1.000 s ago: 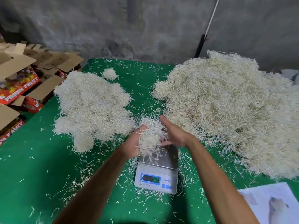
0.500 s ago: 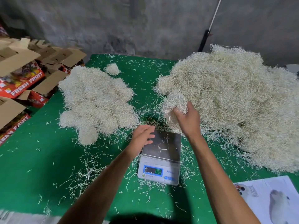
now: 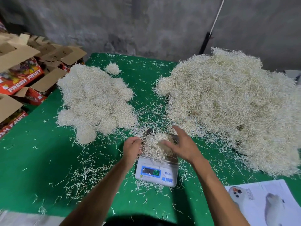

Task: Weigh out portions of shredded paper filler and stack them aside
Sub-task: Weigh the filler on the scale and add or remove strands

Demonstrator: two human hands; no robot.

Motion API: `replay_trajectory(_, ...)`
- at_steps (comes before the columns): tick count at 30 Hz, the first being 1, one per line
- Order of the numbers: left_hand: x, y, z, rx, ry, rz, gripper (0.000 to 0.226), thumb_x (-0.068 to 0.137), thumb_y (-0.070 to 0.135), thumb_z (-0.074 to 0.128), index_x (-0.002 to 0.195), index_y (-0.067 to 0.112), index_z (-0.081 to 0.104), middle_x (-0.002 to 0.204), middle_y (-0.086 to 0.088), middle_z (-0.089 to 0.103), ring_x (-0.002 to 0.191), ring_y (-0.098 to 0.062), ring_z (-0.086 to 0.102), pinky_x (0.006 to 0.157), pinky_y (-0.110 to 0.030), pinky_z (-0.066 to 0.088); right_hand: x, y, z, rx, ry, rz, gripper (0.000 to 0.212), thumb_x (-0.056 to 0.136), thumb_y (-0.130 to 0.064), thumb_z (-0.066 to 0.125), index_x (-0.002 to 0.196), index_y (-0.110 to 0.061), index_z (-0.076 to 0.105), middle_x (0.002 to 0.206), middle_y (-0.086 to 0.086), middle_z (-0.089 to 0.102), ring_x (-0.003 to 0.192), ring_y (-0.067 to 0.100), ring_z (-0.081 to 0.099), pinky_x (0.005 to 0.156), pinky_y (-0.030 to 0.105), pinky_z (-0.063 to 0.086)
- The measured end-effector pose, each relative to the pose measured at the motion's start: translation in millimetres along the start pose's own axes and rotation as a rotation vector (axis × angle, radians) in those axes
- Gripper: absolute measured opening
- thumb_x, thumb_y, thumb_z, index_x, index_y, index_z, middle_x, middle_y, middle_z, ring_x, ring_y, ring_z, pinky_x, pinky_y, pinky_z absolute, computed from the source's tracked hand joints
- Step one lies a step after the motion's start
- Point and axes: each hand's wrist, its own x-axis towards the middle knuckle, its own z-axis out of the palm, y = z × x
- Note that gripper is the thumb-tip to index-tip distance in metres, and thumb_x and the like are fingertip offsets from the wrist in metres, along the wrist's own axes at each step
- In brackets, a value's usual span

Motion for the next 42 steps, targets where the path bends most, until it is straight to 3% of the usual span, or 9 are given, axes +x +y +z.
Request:
replay_trajectory(4,-8.3,-1.6,-1.5,0.122,0.038,0.136,0.016,0.104,0.017,0.053,0.091,0.023,0.059,0.090,0.004,0.057,0.075,-0.006,0.051,0.061,-0.011,0.042,-14.1,7.3,-9.5,0.173,0.305,0.053,0.075,0.100,-0.064,0.043,0.157,-0.015,0.035,0.149,0.009,0.054,0.127,0.027,0.061,0.104,0.051,0.053)
replay_trajectory(12,-30.4,-7.6,0.7,0.236,-0.036,0.205,0.045,0.104,0.022,0.055,0.145,0.005,0.048,0.148,-0.005,0.048,0.133,-0.016,0.049,0.117,-0.036,0.035,-36.2,28.0,30.2,0.440,0.379,0.226,0.063,0.104,-0.048,0.054,0.155,-0.014,0.037,0.144,0.006,0.057,0.114,0.016,0.062,0.103,0.044,0.052)
replay_trajectory(16,-38.2,-11.1,-1.2,0.241,-0.001,0.224,0.028,0.103,0.020,0.055,0.126,0.004,0.061,0.132,0.002,0.055,0.120,-0.008,0.054,0.108,-0.034,0.040,-40.6,31.5,41.0,0.503,0.412,0.255,0.060,0.104,-0.041,0.057,0.154,-0.014,0.038,0.137,-0.002,0.058,0.087,-0.009,0.063,0.079,0.014,0.047)
replay_trajectory(20,-45.2,-18.2,-5.9,0.230,0.054,0.253,0.021,0.103,0.019,0.055,0.103,0.002,0.068,0.126,-0.006,0.059,0.113,-0.017,0.057,0.102,-0.027,0.043,-43.6,33.8,40.7,0.681,0.438,0.364,0.061,0.103,-0.040,0.060,0.153,-0.013,0.039,0.117,-0.017,0.059,0.115,0.013,0.059,0.107,0.038,0.046)
replay_trajectory(23,-54.8,-21.1,-8.1,0.157,0.081,0.300,0.021,0.102,0.013,0.055,0.080,0.016,0.056,0.082,-0.015,0.054,0.071,-0.024,0.051,0.075,-0.042,0.050,-45.6,33.2,41.7,0.731,0.428,0.380,0.061,0.103,-0.038,0.060,0.153,-0.011,0.039,0.110,-0.021,0.055,0.107,0.007,0.060,0.110,0.041,0.045)
replay_trajectory(30,-63.9,-28.4,-14.8,0.173,0.085,0.289,0.030,0.103,0.019,0.053,0.091,-0.009,0.057,0.099,-0.039,0.056,0.091,-0.052,0.055,0.085,-0.056,0.053,-47.3,36.3,47.0,0.868,0.399,0.423,0.056,0.103,-0.038,0.058,0.151,-0.014,0.041,0.127,0.003,0.061,0.121,0.021,0.061,0.113,0.051,0.045)
replay_trajectory(34,-66.3,-32.7,-16.9,0.189,0.091,0.248,0.028,0.104,0.021,0.051,0.086,0.001,0.059,0.095,-0.034,0.058,0.090,-0.047,0.059,0.090,-0.056,0.055,-48.8,38.4,52.1,0.915,0.397,0.426,0.052,0.105,-0.035,0.057,0.150,-0.014,0.042,0.116,-0.003,0.063,0.112,0.016,0.066,0.111,0.051,0.048)
replay_trajectory(37,-69.2,-27.9,-15.6,0.171,0.078,0.249,0.030,0.103,0.017,0.052,0.073,0.016,0.051,0.073,-0.002,0.051,0.069,-0.022,0.050,0.081,-0.059,0.056,-49.5,37.7,56.1,0.933,0.398,0.423,0.052,0.104,-0.032,0.058,0.150,-0.013,0.043,0.119,0.002,0.064,0.107,0.012,0.067,0.109,0.048,0.050)
replay_trajectory(42,-74.4,-16.6,-13.9,0.051,0.038,0.210,0.024,0.100,0.024,0.060,0.092,0.046,0.066,0.116,0.006,0.063,0.106,-0.026,0.066,0.089,-0.052,0.058,-54.9,37.3,59.6,0.966,0.391,0.429,0.045,0.102,-0.031,0.063,0.143,-0.017,0.050,0.114,0.003,0.067,0.109,0.023,0.067,0.108,0.051,0.049)
